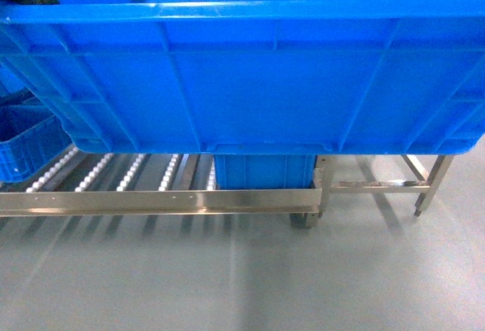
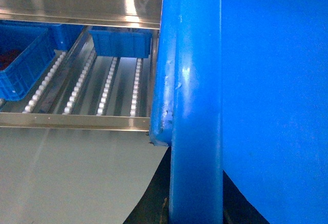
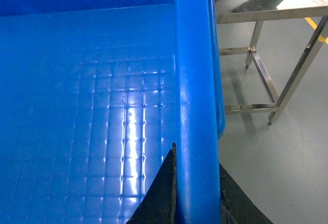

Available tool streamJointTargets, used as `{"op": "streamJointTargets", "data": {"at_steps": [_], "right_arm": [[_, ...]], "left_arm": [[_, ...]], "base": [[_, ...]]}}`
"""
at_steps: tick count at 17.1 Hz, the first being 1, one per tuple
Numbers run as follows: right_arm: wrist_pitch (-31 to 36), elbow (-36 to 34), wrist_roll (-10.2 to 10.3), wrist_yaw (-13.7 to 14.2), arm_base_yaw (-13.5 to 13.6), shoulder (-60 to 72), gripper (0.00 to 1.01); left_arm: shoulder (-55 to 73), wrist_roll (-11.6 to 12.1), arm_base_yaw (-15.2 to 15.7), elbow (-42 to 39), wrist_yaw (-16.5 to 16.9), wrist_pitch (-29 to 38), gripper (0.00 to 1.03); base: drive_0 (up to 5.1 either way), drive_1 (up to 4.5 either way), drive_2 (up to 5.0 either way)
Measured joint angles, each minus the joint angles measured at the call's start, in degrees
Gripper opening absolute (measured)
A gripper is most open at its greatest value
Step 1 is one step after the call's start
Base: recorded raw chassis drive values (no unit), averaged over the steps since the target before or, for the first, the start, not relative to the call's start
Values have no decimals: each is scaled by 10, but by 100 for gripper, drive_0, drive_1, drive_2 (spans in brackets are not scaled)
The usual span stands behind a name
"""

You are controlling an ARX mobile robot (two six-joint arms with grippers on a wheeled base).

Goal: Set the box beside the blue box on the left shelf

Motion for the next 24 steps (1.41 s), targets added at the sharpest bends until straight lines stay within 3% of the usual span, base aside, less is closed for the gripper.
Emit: {"op": "streamJointTargets", "data": {"at_steps": [24], "right_arm": [[1, 0, 0, 0, 0, 0, 9]], "left_arm": [[0, 0, 0, 0, 0, 2, 7]], "base": [[-500, 236, 236]]}}
